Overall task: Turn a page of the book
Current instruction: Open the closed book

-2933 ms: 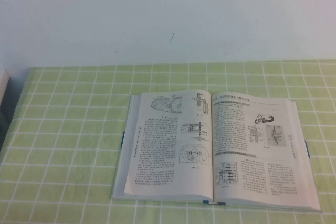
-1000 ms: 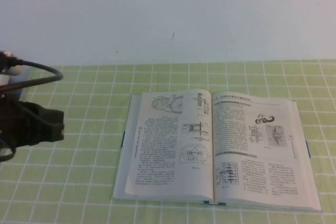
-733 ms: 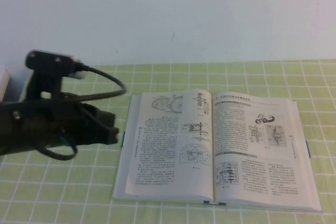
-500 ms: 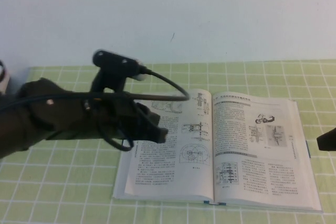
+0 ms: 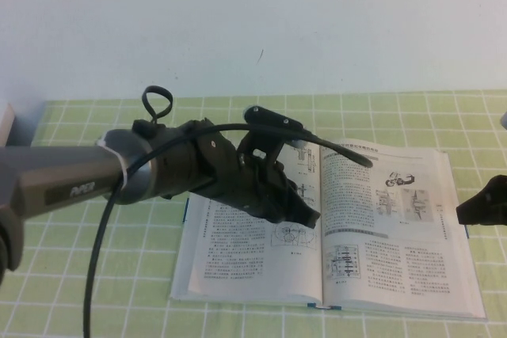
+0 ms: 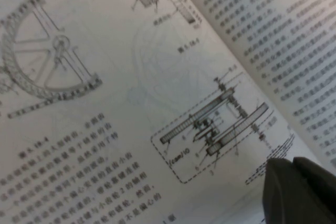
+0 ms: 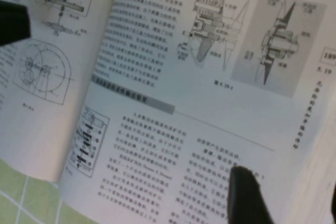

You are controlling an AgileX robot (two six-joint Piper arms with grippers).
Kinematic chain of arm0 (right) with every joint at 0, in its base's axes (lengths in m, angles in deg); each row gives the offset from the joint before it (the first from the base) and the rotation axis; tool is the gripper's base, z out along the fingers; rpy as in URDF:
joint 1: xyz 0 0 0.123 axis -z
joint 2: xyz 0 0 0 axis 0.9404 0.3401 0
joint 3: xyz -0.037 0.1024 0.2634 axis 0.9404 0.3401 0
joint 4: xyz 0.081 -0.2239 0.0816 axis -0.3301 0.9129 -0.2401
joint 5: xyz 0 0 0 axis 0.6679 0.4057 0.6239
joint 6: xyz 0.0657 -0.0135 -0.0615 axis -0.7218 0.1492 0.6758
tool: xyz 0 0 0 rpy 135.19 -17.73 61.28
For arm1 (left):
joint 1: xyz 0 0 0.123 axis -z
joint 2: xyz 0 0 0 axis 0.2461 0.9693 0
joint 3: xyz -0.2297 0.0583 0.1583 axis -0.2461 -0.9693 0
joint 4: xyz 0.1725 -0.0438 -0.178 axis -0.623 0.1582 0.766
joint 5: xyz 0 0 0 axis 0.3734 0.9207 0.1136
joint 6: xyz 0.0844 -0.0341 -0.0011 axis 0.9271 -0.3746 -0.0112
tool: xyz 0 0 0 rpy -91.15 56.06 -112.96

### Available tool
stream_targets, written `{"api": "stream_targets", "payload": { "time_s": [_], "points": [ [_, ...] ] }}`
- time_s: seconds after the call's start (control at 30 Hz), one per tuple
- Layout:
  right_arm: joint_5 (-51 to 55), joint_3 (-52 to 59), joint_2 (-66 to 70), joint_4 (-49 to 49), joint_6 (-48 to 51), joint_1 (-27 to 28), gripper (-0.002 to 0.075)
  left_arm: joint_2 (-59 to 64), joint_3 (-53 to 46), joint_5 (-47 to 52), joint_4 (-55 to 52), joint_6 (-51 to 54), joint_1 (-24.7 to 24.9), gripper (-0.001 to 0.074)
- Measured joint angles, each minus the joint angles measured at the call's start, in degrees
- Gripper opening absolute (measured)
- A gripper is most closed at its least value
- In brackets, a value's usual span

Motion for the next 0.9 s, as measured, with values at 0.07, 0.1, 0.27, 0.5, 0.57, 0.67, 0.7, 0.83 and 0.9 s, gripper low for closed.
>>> {"api": "stream_targets", "payload": {
  "time_s": [0.07, 0.1, 0.27, 0.5, 0.57, 0.67, 0.7, 0.83, 0.9],
  "points": [
    [0.00, 0.00, 0.82, -2.00, 2.14, 0.00, 0.0347, 2.16, 0.42, 1.05, 0.00, 0.40, 0.00, -0.0004],
    [0.00, 0.00, 1.18, -2.96, 3.35, 0.00, 0.0353, 2.86, 0.56, 1.28, 0.00, 0.56, 0.00, -0.0004],
    [-2.09, -0.04, 1.29, -6.10, 6.41, 0.00, 0.0362, 5.43, 1.33, 2.63, 0.29, 0.77, -0.12, -0.0004],
    [-3.99, -0.40, 3.03, -9.31, 7.69, 0.00, 0.0365, 6.55, 1.77, 3.73, 1.69, -0.23, -0.12, -0.0004],
    [-4.35, -0.39, 3.70, -11.30, 9.33, 0.00, 0.0365, 6.55, 1.77, 3.73, 2.07, -0.23, -0.12, -0.0004],
    [-4.70, -0.39, 5.40, -13.39, 11.11, 0.00, 0.0365, 6.58, 1.77, 3.73, 2.71, -0.50, -0.12, -0.0004],
    [-4.83, -0.39, 6.08, -13.66, 11.26, 0.00, 0.0365, 6.58, 1.77, 3.82, 2.70, -0.50, -0.18, -0.0004],
    [-4.97, -0.39, 8.82, -14.07, 11.52, 0.00, 0.0365, 6.58, 1.77, 3.82, 3.07, -0.50, -0.18, -0.0004],
    [-4.97, -0.39, 9.99, -14.65, 11.61, 0.00, 0.0365, 6.58, 1.77, 3.82, 3.32, -0.50, -0.18, -0.0004]
  ]
}}
